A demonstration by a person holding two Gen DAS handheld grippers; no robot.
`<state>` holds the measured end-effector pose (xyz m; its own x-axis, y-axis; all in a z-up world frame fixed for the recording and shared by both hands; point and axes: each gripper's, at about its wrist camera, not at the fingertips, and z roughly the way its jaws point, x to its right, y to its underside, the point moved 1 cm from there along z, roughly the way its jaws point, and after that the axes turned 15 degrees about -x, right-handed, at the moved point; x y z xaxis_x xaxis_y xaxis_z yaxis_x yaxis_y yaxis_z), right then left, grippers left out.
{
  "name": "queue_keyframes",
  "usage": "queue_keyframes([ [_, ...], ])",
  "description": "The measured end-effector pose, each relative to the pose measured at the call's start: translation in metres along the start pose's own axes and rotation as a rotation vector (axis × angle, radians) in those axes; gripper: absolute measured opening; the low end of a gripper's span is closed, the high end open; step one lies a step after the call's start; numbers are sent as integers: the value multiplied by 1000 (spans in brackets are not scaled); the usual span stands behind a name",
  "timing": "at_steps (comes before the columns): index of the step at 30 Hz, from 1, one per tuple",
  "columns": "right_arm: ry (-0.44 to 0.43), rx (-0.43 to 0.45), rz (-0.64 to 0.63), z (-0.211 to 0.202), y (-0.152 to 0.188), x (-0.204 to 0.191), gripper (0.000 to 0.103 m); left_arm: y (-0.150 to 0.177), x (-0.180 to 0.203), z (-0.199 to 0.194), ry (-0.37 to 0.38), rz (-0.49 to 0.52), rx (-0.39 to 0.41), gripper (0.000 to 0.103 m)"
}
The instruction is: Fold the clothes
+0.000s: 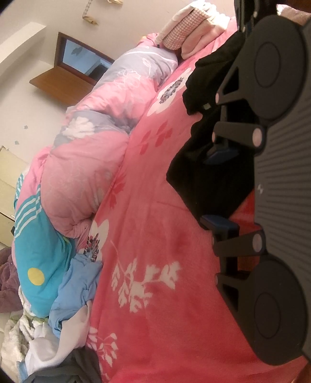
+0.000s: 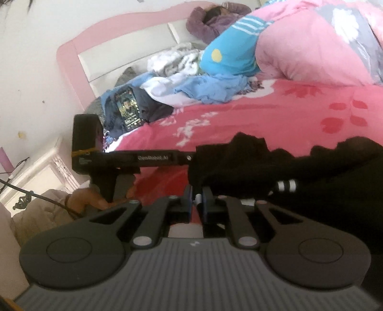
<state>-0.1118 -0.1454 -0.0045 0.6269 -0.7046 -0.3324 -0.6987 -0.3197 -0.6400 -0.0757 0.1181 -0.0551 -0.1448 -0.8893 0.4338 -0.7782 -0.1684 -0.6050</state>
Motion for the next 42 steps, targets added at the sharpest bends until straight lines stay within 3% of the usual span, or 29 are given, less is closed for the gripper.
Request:
queue_keyframes([
  [7, 14, 127, 151, -41, -5, 38, 29, -7, -2, -15, 3, -12, 44, 55],
  [8, 32, 145, 171, -47, -8, 47, 35, -9, -2, -17, 5, -14, 45, 60],
  [11, 129, 167, 218, -61, -20, 78, 66, -15, -5, -19, 23, -22, 21, 69],
  [14, 227, 90, 258, -59, -36, 114, 86, -21, -10, -19, 72, -49, -8, 74],
  [15, 248, 58, 265, -56, -41, 126, 87, -23, -12, -19, 87, -59, -13, 75],
  [17, 276, 0, 289, -48, -50, 149, 87, -28, -14, -17, 111, -76, -16, 79],
  [21, 243, -76, 390, -24, -63, 190, 87, -41, -11, -5, 142, -61, -60, 86],
  [26, 103, -164, 453, -1, -59, 202, 88, -48, 4, 18, 149, 9, -144, 83],
  [28, 89, -185, 403, 4, -57, 190, 88, -46, 13, 25, 128, 54, -169, 76],
  [30, 80, -205, 346, 5, -53, 177, 84, -43, 21, 31, 80, 98, -184, 57],
  [31, 75, -217, 322, 6, -51, 171, 82, -41, 25, 34, 54, 121, -187, 52],
  [34, 114, -234, 256, 8, -47, 158, 58, -37, 37, 40, -14, 186, -189, 18],
  [35, 137, -234, 234, 8, -47, 155, 44, -37, 41, 42, -29, 201, -185, 10],
  [38, 198, -227, 179, 6, -44, 145, 25, -40, 50, 43, -56, 228, -157, 6],
  [42, 236, -124, 197, -12, -49, 149, 21, -60, 61, 47, -83, 259, -105, 6],
])
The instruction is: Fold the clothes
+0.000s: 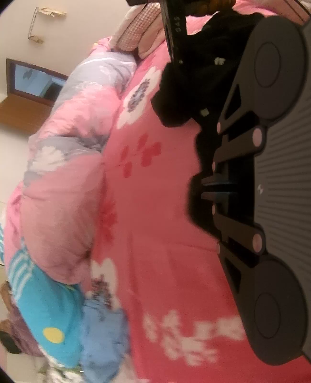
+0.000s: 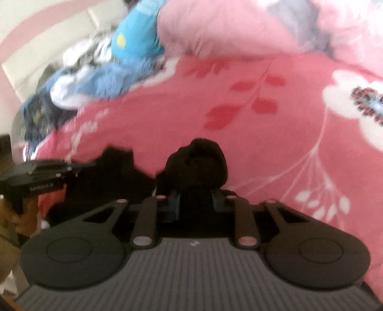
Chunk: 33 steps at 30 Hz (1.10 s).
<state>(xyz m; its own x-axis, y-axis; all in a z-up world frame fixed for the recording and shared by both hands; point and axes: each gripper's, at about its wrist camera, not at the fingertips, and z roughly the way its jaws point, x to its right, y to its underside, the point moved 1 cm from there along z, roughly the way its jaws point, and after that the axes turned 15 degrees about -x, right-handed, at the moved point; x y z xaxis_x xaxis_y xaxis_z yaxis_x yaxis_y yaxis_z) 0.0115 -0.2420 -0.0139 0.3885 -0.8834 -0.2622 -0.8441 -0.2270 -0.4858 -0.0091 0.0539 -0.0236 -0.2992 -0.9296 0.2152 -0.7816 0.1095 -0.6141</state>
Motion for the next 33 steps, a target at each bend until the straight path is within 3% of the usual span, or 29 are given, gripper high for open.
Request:
queue_keyframes([
  [9, 103, 161, 99, -26, -35, 50, 20, -89, 18, 28, -127, 103, 125, 5],
  [18, 196, 336, 187, -34, -103, 117, 20, -188, 35, 85, -200, 118, 178, 5],
  [25, 225, 463, 245, -26, -167, 164, 20, -227, 48, 128, -269, 138, 219, 5],
  [29, 225, 475, 281, -10, -192, 190, 21, -237, 41, 154, -273, 103, 159, 7],
  [31, 227, 423, 320, 3, -198, 204, 25, -236, 35, 163, -248, 76, 107, 18],
  [33, 234, 360, 373, 17, -201, 219, 33, -231, 29, 169, -221, 49, 57, 50],
])
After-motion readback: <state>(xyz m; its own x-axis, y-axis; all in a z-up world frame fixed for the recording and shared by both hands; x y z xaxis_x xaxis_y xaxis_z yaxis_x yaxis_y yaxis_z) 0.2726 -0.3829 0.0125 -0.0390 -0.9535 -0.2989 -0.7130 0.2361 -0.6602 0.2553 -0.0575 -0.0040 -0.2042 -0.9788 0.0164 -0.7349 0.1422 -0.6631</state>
